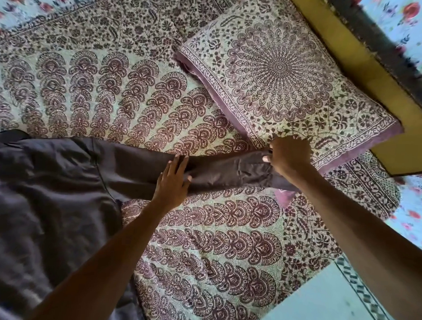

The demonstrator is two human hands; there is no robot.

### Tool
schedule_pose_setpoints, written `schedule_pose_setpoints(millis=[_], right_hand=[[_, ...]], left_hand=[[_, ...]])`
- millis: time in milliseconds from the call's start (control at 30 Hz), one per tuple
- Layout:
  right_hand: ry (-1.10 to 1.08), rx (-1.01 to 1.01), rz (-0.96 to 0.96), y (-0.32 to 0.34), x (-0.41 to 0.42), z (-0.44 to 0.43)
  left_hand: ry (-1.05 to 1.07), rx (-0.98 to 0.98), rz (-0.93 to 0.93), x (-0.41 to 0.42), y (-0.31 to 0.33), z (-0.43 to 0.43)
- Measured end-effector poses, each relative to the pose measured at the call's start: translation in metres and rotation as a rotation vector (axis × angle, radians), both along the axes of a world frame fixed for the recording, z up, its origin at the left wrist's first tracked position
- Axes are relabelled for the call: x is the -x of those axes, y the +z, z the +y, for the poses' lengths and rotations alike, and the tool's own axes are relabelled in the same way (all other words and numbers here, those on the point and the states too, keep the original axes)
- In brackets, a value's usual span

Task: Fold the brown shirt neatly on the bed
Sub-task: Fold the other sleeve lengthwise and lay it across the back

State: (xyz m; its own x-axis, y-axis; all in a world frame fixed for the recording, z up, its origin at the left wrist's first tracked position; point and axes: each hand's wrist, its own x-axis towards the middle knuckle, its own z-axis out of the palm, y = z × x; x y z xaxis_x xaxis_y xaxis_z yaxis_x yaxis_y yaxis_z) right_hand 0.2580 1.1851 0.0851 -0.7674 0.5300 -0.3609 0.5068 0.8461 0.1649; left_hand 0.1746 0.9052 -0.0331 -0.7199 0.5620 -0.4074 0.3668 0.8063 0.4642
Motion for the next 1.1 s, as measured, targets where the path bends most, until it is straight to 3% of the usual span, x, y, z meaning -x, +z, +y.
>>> schedule_pose_setpoints(millis=[133,233,333,500,700,833,933,1100], right_hand=[[-0.101,0.132,-0.024,0.005,-0.001,0.012],[-0.156,0.232,-0.157,0.008,-0.003,0.019],[-0.165,0.233,-0.223,0.011,-0.007,0.021],[-0.091,0.017,0.06,0.004,-0.008,0.019],[-0.082,-0.134,-0.002,0.0,-0.007,0.011],[0.019,-0.169,0.388,-0.006,-0.009,-0.007],[0.091,0.094,0.544,-0.015,0.001,-0.056],[-0.004,0.563,0.537,-0.056,0.033,-0.179]], left_hand=[[0.08,-0.022,0.117,0.017,0.004,0.003],[0.075,0.002,0.14,0.02,0.004,0.009],[0.166,0.033,0.19,0.009,0.005,0.014],[0.276,0.018,0.031,-0.002,-0.002,0.025],[0.243,-0.005,-0.047,0.001,-0.011,0.032],[0.217,-0.197,-0.048,0.002,-0.006,0.015],[0.278,-0.269,0.086,0.011,-0.002,-0.016],[0.427,-0.227,0.253,0.048,-0.019,-0.091]])
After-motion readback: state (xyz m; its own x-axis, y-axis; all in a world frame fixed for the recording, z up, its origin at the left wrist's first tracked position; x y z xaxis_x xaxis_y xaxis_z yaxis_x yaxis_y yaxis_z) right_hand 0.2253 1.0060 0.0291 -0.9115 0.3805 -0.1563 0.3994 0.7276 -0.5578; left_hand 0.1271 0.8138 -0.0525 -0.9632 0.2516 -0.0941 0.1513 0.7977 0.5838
